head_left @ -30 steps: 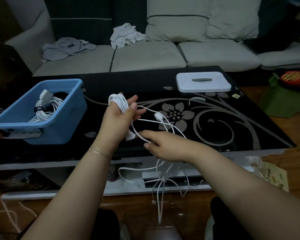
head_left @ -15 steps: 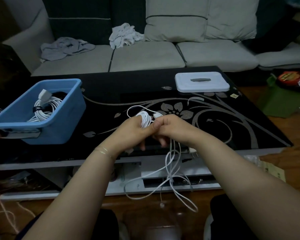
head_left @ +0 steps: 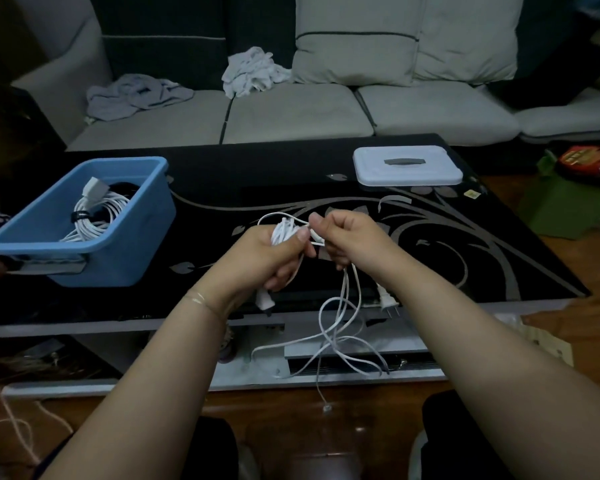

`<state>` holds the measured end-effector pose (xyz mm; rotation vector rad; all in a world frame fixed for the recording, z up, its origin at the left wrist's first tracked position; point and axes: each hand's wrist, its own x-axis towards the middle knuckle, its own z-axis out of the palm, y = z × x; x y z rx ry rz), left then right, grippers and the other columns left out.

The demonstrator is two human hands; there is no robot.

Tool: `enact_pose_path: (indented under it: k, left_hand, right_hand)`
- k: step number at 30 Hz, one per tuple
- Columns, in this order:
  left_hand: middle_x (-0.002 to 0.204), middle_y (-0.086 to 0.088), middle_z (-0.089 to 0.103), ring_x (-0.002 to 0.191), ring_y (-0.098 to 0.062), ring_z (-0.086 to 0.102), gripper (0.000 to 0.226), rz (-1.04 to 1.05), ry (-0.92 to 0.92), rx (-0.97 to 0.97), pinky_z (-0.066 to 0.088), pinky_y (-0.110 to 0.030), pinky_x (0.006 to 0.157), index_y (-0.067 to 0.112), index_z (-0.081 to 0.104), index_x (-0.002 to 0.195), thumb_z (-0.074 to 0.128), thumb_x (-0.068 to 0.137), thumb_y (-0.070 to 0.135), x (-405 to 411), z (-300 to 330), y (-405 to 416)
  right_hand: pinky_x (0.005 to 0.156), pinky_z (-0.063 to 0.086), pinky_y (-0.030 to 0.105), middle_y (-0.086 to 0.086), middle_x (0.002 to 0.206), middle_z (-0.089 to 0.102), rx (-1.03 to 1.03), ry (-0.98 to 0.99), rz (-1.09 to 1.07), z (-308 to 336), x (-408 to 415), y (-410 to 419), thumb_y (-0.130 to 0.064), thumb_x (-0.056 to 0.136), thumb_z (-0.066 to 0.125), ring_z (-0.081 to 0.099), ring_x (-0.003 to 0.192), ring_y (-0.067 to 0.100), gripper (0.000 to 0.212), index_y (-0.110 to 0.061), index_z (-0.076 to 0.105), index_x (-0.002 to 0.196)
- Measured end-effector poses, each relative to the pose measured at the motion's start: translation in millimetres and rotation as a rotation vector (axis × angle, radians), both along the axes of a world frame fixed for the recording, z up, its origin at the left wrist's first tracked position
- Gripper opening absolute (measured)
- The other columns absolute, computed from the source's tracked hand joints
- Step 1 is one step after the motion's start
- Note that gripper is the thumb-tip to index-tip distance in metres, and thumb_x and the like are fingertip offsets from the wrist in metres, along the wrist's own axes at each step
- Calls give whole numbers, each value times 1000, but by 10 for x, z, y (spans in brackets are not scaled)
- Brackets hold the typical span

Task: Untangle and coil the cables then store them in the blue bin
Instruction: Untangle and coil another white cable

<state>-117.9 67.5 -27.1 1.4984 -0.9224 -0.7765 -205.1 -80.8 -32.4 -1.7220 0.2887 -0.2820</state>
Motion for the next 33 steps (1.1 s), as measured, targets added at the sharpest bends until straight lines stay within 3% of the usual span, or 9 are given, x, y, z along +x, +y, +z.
enact_pose_path:
  k: [6,8,11,14,19,24,26,29,33]
  left_hand:
    - [48,-4,58,26,-4,26,59,-88,308,-138,27,-14,37,1,61,86,38,90,55,23,-10,-45]
    - [64,-10,68,27,-4,31,50,-138,469,-221,30,-15,36,1,62,90,35,96,43,31,-13,-54]
    - [75,-8,73,30,-4,32,37,-60,490,-256,33,-17,38,1,60,94,38,92,30,-40,-11,-76]
    - [68,-1,70,32,-2,33,37,36,527,-292,34,-17,39,0,61,100,43,90,30,-77,-11,-106]
    - [48,7,42,40,-4,40,36,189,584,-354,39,-19,46,4,61,102,48,88,34,-102,11,-122]
    - [51,7,44,60,-7,64,40,172,578,-343,53,-19,58,0,58,116,51,87,26,-89,24,-111]
    - [62,7,61,57,-5,61,44,152,577,-351,52,-19,62,-3,52,125,50,88,19,-78,41,-95]
    - [116,-10,69,54,-1,58,44,177,613,-411,50,-14,60,-4,46,128,51,87,13,-54,97,-76]
    - [126,-15,63,58,-2,60,36,377,592,-434,49,-13,54,-5,44,128,47,95,7,78,106,-62]
  right_hand:
    - [43,33,22,-6,49,36,34,11,-15,-50,46,68,-49,94,46,32,41,7,40,-17,48,72]
    - [42,30,21,-6,49,37,138,15,-21,-96,59,136,-51,95,42,31,41,7,39,-20,53,75]
    - [40,30,20,-5,47,36,241,12,-14,-155,79,238,-50,98,38,31,41,9,40,-15,57,91]
    - [41,34,21,0,47,38,253,11,-19,-163,89,303,-39,102,35,34,40,12,36,-10,56,100]
    - [50,45,25,4,56,51,-12,88,-47,-154,64,343,-34,104,28,50,47,15,30,-20,51,94]
    - [60,53,35,4,58,57,-200,193,-18,-188,10,380,-40,102,27,58,51,18,28,-27,51,104]
    - [60,51,33,6,59,57,-136,194,14,-179,13,374,-38,104,26,57,50,20,32,-19,50,112]
    - [58,50,28,11,62,59,85,203,125,-147,21,403,-29,106,24,60,51,20,30,-7,43,113]
    - [74,52,32,8,77,66,120,273,292,-197,-3,445,-23,105,33,66,70,19,17,-10,43,106]
